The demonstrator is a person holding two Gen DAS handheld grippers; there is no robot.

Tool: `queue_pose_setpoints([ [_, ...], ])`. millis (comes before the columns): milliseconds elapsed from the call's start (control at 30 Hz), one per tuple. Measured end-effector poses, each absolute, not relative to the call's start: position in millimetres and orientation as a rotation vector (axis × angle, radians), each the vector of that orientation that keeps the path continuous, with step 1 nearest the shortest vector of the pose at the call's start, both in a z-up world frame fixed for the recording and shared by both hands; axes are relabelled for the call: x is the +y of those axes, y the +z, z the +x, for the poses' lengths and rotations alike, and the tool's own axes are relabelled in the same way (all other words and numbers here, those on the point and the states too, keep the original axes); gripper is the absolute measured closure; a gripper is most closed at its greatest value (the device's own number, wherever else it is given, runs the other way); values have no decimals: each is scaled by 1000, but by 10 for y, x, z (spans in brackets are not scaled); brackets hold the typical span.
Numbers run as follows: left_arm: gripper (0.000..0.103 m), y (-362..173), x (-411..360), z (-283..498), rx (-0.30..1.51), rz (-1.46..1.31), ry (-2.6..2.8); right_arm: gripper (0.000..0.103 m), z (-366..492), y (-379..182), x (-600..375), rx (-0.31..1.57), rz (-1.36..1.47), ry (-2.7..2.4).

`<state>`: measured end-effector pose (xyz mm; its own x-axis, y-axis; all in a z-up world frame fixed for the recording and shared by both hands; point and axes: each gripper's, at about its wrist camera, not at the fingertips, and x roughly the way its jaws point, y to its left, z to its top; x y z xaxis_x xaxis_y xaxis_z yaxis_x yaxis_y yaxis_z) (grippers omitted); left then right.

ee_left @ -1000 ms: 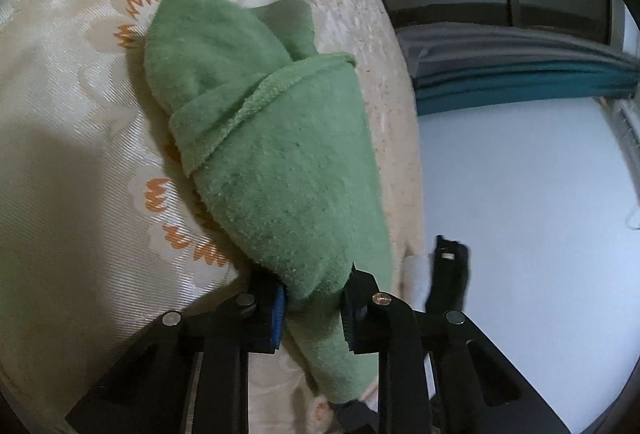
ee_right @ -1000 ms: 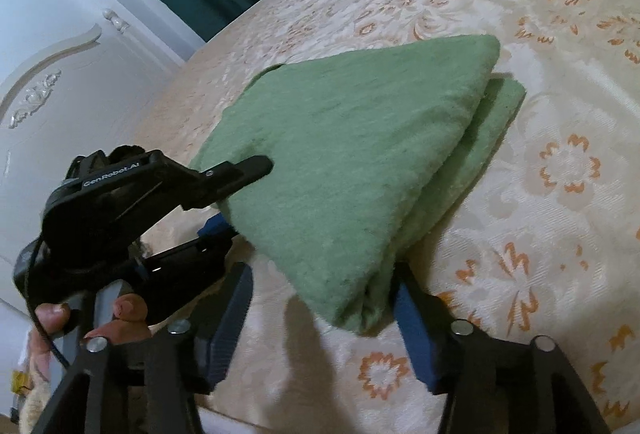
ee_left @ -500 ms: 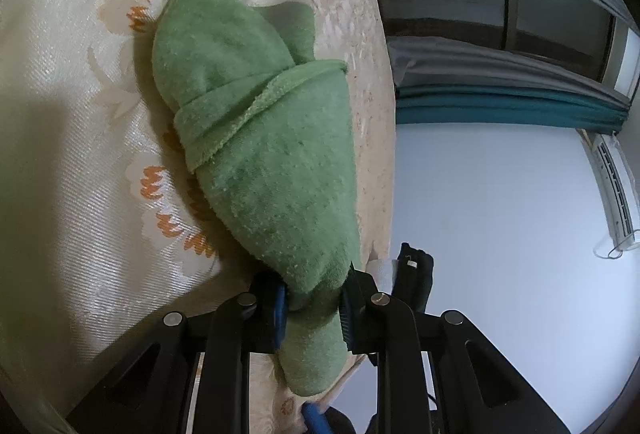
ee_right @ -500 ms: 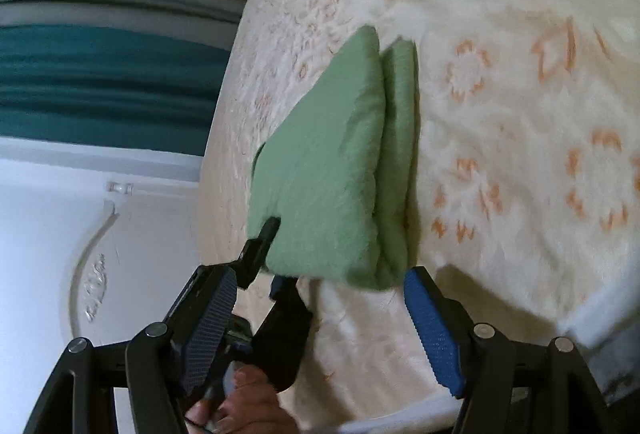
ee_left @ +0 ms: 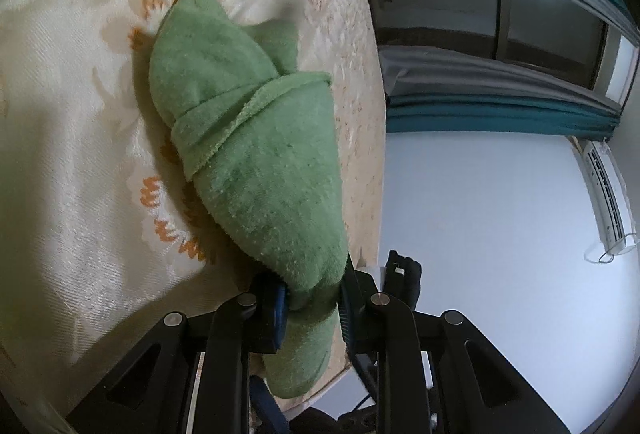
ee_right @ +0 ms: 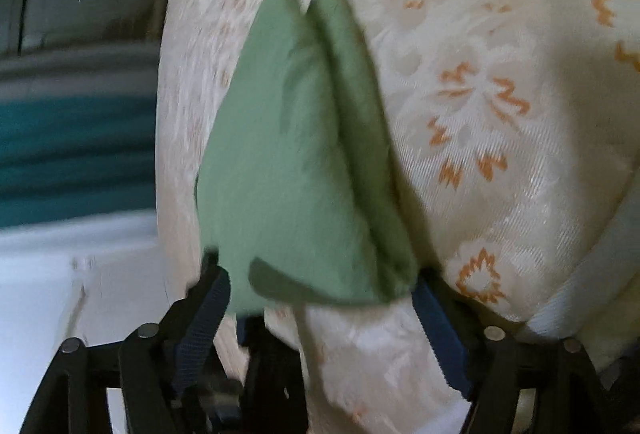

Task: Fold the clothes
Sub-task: 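Lift the green towel with both grippers and carry it toward the black clothes stack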

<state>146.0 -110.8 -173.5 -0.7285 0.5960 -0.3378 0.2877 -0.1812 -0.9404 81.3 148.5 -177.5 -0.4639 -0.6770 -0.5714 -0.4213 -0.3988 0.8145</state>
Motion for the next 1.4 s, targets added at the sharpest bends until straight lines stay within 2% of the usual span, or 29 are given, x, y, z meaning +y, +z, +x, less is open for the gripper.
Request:
queue_pose_setpoints([
  [133, 82, -1724, -1164, 1478, -1859, -1013, 2010, 20, 707, -1744, 1499, -1639, 1527, -1968],
  [167, 82, -1714, -1194, 1495, -1850, -1014, 2027, 26, 666, -1750, 1489, -1632, 1510, -1944],
  [200, 82, -1706, -1205, 1503, -1846, -1013, 2036, 47, 626, -1755, 1479, -1624, 1493, -1921],
  [267, 82, -1707, -1207, 1506, -1852, -1016, 2045, 71, 560, -1789, 1473, -1617, 1466, -1866],
  [333, 81, -1734, -1197, 1500, -1883, -1035, 2047, 75, 566, -1904, 1526, -1672, 1470, -1773],
  [367, 74, -1759, -1185, 1495, -1905, -1058, 2046, 76, 583, -1928, 1557, -1699, 1453, -1746],
  [400, 56, -1797, -1190, 1505, -1934, -1077, 2045, 76, 597, -1924, 1583, -1701, 1442, -1743],
  [433, 50, -1839, -1204, 1521, -1966, -1092, 2043, 77, 612, -1907, 1608, -1702, 1427, -1744],
  [533, 48, -1830, -1214, 1527, -1983, -1082, 2052, 77, 655, -1764, 1704, -1704, 1355, -1762],
  [633, 42, -1793, -1219, 1530, -1995, -1077, 2114, 79, 673, -1601, 1763, -1675, 1294, -1753],
  [733, 45, -1778, -1186, 1532, -2011, -1058, 2213, 79, 704, -1474, 1852, -1650, 1243, -1756],
  [767, 63, -1784, -1179, 1551, -2025, -1039, 2243, 80, 704, -1459, 1894, -1651, 1232, -1755],
  [800, 74, -1779, -1149, 1538, -2021, -1047, 2258, 80, 701, -1469, 1948, -1663, 1227, -1747],
  [867, 78, -1754, -1063, 1481, -1994, -1088, 2277, 83, 696, -1487, 2056, -1687, 1215, -1731],
  [1100, 79, -741, -156, 856, -1544, -1059, 2306, 84, 660, -1190, 2933, -1778, 955, -1786],
  [1400, 79, 722, 1947, -490, -1080, -909, 2100, 84, 586, -3, 4710, -1685, 423, -2119],
])
